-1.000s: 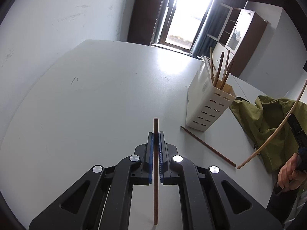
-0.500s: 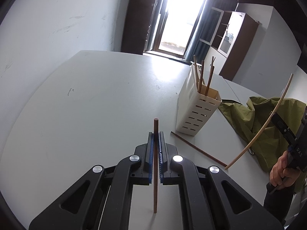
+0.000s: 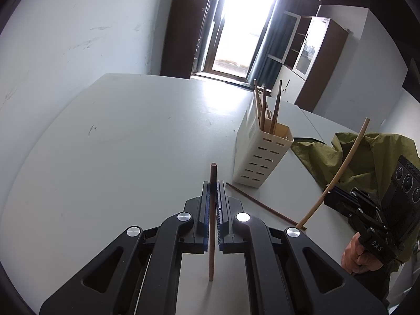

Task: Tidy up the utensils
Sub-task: 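Carry the dark chopstick into the cream holder with the left tool and open it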

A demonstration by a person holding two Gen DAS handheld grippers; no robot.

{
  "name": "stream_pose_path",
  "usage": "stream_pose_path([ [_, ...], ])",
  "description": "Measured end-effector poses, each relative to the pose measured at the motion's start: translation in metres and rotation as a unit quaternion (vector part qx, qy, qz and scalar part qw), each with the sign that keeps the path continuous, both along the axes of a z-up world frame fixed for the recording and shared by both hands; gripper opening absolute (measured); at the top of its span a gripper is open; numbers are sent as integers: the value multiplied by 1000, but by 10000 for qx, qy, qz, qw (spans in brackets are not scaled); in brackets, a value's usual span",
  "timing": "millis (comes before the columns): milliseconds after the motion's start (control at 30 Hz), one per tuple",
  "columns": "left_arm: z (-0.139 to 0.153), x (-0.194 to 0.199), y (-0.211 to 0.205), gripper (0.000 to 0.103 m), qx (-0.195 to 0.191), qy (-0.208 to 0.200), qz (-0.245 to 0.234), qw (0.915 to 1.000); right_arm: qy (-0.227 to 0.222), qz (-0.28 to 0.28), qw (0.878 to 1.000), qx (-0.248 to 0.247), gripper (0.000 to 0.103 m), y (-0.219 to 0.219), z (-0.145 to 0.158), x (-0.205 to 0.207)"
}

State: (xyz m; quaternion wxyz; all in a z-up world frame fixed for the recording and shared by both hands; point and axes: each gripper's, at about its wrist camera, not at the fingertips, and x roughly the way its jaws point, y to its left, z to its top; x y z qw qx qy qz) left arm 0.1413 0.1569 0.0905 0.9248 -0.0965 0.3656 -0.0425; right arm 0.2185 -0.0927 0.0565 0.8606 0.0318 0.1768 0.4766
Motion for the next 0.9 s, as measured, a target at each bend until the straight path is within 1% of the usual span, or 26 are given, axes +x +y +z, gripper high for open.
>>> stream_pose_path([
  [333,12,-7,-3,4,-37,-118,-53,9999,19,-90,9999,99,7,-6,1,-1],
  [567,22,-13,-12,4,35,-253,-105,9996,-4,-122,9998,130,7,-10,5,-2],
  [900,48,-6,-26,3,108,-422,-164,9989,-14,-294,9993,226,7,-22,8,3],
])
